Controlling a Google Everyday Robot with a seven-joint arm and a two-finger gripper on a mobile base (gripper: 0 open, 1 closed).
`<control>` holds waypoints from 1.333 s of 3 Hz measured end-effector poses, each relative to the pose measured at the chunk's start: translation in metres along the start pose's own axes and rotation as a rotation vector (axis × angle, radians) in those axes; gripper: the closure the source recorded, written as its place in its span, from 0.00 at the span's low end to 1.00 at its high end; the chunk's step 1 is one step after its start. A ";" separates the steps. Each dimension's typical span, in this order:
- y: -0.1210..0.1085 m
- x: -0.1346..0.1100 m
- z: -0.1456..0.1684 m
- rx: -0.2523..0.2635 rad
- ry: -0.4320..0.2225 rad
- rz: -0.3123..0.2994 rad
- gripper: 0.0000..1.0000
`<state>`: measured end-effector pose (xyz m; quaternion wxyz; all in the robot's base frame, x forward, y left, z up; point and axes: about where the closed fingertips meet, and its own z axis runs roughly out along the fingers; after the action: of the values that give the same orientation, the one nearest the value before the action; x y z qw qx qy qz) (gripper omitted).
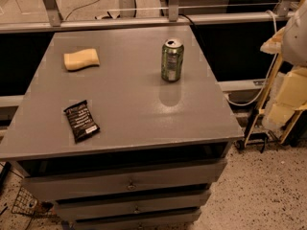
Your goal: Pick green can
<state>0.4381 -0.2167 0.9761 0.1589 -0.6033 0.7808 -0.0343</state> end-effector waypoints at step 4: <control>-0.094 -0.045 0.065 0.061 -0.180 0.154 0.00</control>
Offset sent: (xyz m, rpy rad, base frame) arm 0.0693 0.0035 -0.0096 0.0670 -0.0473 -0.0003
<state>0.5545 -0.1906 0.9473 0.2488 -0.5372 0.8058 0.0084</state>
